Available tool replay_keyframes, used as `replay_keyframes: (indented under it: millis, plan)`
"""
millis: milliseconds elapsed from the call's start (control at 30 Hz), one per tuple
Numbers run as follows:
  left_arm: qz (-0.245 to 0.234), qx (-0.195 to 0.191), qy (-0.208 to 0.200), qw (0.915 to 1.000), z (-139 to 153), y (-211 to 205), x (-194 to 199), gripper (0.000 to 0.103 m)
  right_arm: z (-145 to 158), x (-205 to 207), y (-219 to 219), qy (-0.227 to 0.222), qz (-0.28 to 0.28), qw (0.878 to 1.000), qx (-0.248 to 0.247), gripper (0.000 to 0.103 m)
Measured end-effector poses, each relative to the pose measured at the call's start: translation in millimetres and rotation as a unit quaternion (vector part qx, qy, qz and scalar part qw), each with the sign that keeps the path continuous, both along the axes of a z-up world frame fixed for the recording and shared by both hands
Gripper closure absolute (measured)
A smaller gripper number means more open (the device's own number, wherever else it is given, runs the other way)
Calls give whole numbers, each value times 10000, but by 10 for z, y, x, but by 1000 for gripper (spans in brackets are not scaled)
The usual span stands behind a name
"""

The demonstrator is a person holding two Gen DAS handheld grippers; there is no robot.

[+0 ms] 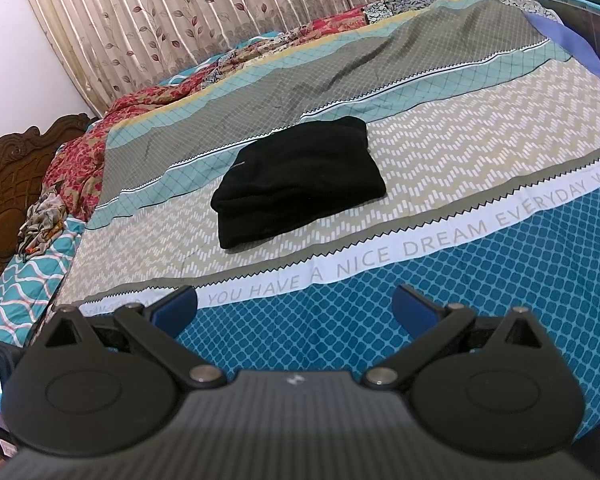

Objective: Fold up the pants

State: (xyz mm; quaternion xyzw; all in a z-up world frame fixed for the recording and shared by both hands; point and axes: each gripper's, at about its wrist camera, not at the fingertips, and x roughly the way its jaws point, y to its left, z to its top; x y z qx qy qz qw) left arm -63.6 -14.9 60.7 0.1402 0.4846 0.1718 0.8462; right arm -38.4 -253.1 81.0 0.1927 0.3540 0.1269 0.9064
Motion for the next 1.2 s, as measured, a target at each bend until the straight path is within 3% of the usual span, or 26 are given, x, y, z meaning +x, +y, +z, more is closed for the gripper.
replay_keyframes:
  millis: [1200]
  plan:
    - [-92,-223,70,9997,-6,-31,47,0,-24,19,-17,31,-24,10000,-22,0]
